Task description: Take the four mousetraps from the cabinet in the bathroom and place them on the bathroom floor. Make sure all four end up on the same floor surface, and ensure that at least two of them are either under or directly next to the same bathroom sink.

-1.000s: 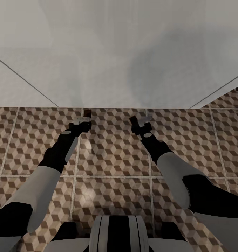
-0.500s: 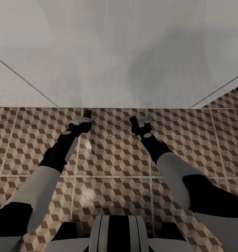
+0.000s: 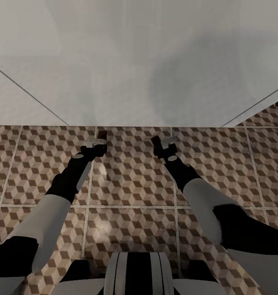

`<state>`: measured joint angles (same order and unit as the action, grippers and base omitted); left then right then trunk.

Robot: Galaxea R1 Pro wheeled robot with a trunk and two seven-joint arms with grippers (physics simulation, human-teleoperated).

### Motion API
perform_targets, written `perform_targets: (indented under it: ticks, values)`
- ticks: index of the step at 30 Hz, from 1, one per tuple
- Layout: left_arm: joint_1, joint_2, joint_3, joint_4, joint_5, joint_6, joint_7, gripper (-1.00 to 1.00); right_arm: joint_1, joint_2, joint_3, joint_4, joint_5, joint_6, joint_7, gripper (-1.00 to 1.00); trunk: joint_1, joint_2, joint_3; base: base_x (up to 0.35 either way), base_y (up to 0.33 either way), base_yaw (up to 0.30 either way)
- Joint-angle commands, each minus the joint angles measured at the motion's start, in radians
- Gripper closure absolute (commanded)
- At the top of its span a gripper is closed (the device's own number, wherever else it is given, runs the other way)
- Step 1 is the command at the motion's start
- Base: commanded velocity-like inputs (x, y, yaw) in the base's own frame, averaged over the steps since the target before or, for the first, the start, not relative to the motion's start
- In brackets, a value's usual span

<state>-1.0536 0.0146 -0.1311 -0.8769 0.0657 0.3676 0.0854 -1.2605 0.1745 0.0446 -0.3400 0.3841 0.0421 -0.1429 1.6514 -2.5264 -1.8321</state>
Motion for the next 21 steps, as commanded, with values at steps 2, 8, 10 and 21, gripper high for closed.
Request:
perform_targets:
  ticks: [2, 8, 10, 21]
  values:
    - [0.000, 0.001, -0.005, 0.000, 0.006, 0.005, 0.009, 1.00, 0.000, 0.000, 0.006, 0.000, 0.004, 0.004, -0.009, 1.00, 0.000, 0.000, 0.000, 0.000, 0.000, 0.000]
    - [0.000, 0.002, -0.005, 0.001, 0.006, 0.005, 0.010, 1.00, 0.000, 0.000, 0.006, -0.001, 0.004, 0.003, -0.009, 1.00, 0.000, 0.000, 0.000, 0.000, 0.000, 0.000]
    - [0.000, 0.001, -0.005, 0.001, 0.006, 0.005, 0.009, 1.00, 0.000, 0.000, 0.005, -0.001, 0.004, 0.002, -0.009, 1.00, 0.000, 0.000, 0.000, 0.000, 0.000, 0.000]
    - [0.000, 0.002, -0.005, 0.002, 0.006, 0.005, 0.009, 1.00, 0.000, 0.000, 0.005, -0.003, 0.004, 0.001, -0.009, 1.00, 0.000, 0.000, 0.000, 0.000, 0.000, 0.000]
